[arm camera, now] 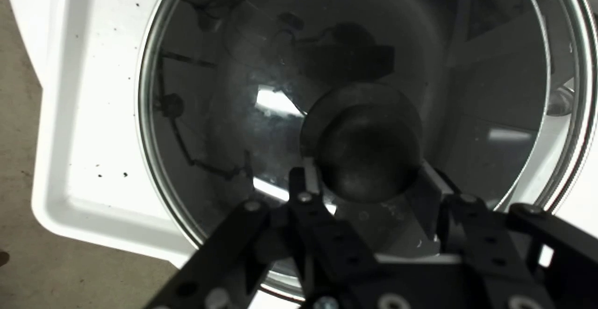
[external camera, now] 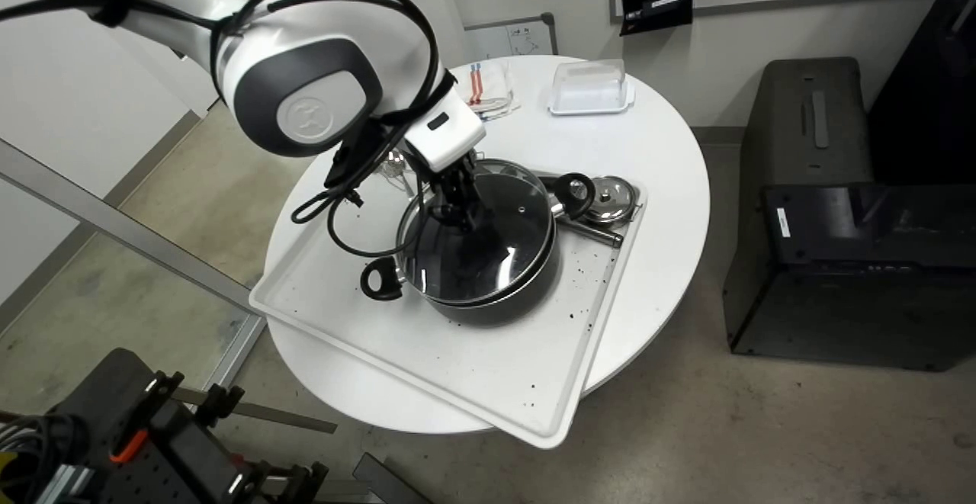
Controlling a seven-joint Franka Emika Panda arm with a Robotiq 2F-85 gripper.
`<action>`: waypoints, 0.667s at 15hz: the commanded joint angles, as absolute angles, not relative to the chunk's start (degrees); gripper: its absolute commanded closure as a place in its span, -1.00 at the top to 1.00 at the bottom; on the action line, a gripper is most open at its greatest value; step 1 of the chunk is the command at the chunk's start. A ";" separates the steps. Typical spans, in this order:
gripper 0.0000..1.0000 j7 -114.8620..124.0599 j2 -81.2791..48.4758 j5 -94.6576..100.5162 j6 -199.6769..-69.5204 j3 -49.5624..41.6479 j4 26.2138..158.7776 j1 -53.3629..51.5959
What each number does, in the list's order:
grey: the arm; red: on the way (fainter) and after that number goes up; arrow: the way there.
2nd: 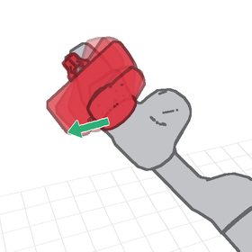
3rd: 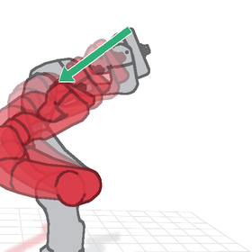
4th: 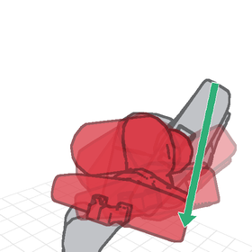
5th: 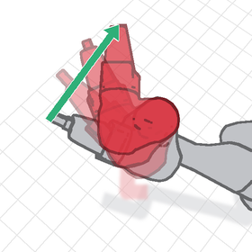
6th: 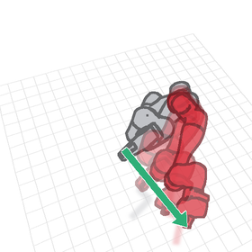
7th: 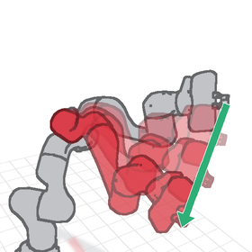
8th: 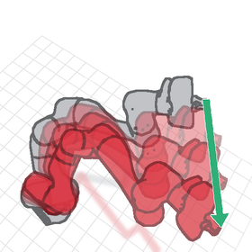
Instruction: Put the lid on the pot
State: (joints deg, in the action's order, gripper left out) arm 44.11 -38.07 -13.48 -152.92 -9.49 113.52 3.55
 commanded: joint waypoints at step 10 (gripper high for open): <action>-0.54 43.12 -39.00 -15.29 -153.63 -8.89 112.26 4.04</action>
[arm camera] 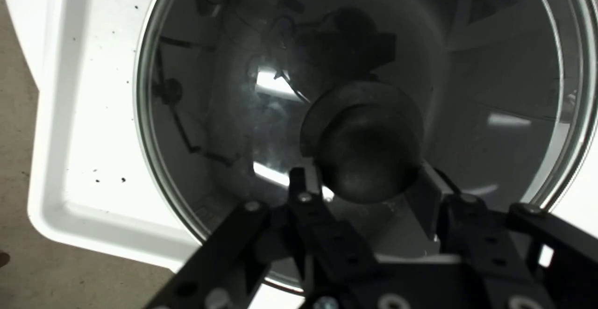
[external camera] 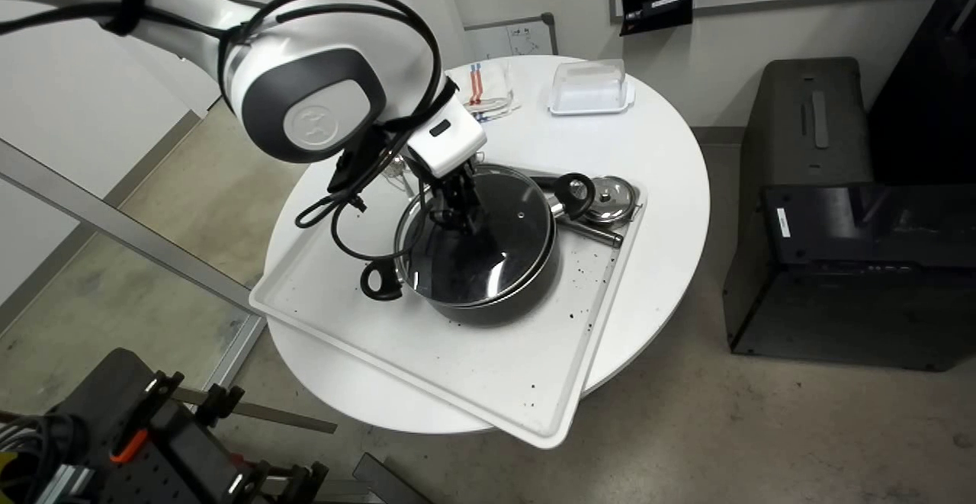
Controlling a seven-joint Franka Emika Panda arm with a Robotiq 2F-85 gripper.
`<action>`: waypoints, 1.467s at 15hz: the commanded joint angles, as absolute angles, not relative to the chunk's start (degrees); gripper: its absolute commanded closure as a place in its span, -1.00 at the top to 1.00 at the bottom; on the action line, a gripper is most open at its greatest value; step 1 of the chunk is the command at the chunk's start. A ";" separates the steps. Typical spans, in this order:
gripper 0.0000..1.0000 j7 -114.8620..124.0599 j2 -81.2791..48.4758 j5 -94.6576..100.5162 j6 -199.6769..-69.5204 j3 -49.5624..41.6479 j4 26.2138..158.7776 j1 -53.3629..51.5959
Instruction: Put the lid on the pot
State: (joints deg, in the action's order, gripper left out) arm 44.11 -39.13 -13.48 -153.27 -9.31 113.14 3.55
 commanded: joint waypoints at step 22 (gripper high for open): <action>-0.54 43.23 -39.26 -16.31 -153.11 -9.09 112.33 4.35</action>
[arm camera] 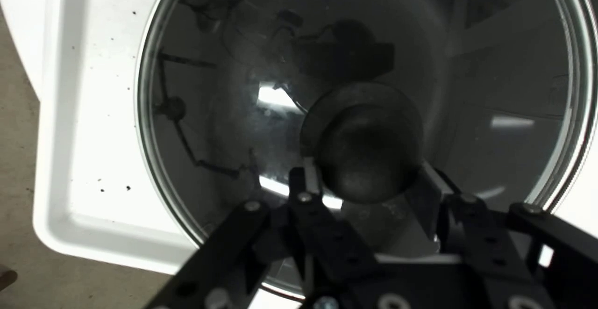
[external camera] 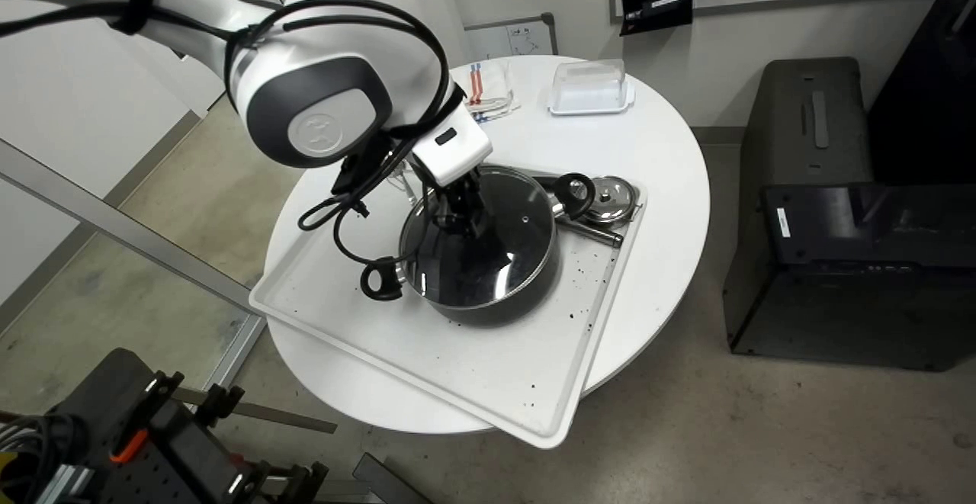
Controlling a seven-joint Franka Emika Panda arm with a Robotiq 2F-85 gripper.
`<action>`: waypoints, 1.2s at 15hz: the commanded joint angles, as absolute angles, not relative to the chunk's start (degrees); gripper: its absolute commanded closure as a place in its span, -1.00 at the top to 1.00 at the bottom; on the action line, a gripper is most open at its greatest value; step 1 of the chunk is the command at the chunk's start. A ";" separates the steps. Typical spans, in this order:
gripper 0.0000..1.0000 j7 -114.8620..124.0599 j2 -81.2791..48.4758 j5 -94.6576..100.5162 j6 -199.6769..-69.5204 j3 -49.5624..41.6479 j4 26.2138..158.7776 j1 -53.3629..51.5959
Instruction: Put the lid on the pot
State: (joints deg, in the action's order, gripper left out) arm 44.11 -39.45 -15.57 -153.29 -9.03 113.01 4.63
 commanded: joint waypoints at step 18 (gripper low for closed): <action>0.50 44.98 -39.92 -14.80 -150.32 -11.11 111.29 2.42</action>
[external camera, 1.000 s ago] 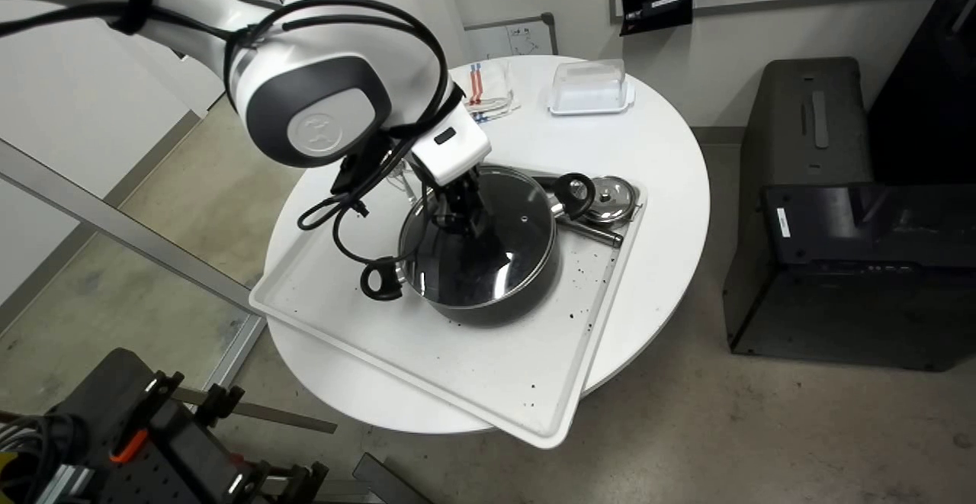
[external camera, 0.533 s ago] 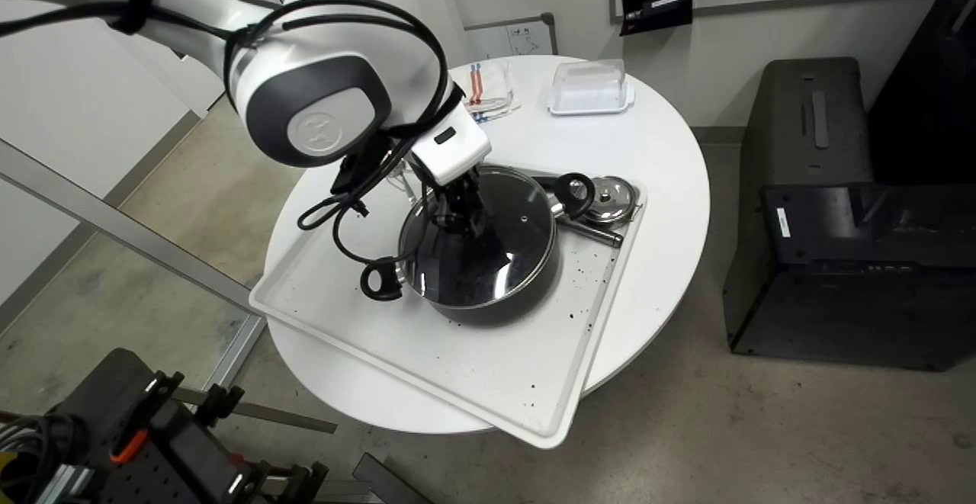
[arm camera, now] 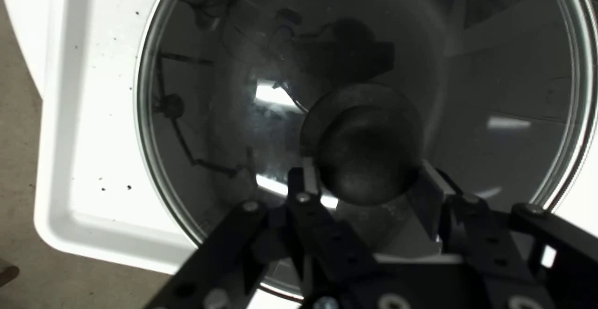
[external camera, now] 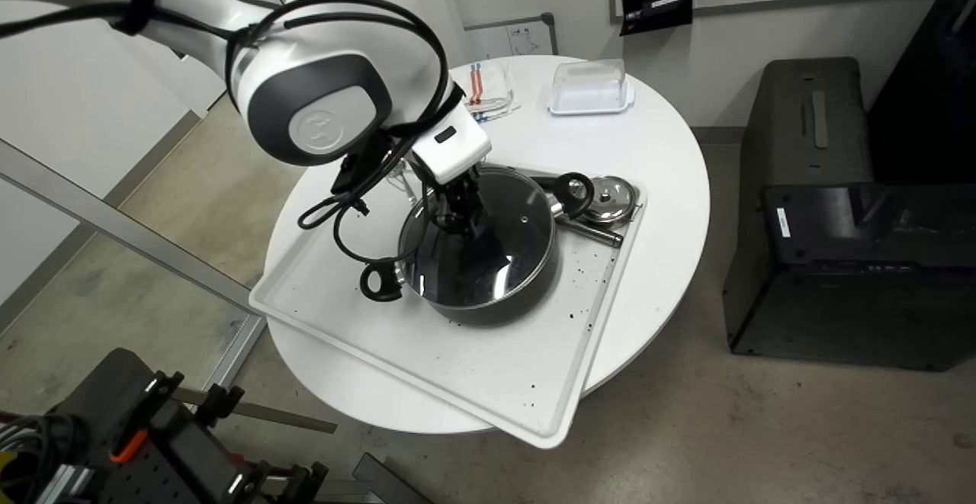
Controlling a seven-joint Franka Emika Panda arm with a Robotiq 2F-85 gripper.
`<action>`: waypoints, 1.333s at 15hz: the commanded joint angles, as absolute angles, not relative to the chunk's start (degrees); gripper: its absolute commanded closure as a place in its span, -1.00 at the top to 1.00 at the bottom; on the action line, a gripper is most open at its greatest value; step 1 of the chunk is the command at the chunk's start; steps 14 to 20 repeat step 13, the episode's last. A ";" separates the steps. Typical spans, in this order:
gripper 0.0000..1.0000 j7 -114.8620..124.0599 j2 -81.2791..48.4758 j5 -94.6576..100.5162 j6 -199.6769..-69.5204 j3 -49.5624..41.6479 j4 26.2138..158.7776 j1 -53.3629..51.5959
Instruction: Put the lid on the pot
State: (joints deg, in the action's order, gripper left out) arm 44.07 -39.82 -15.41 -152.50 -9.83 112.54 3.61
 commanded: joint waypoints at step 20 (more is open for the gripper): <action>1.00 44.81 -38.19 -14.80 -150.94 -11.17 111.88 1.42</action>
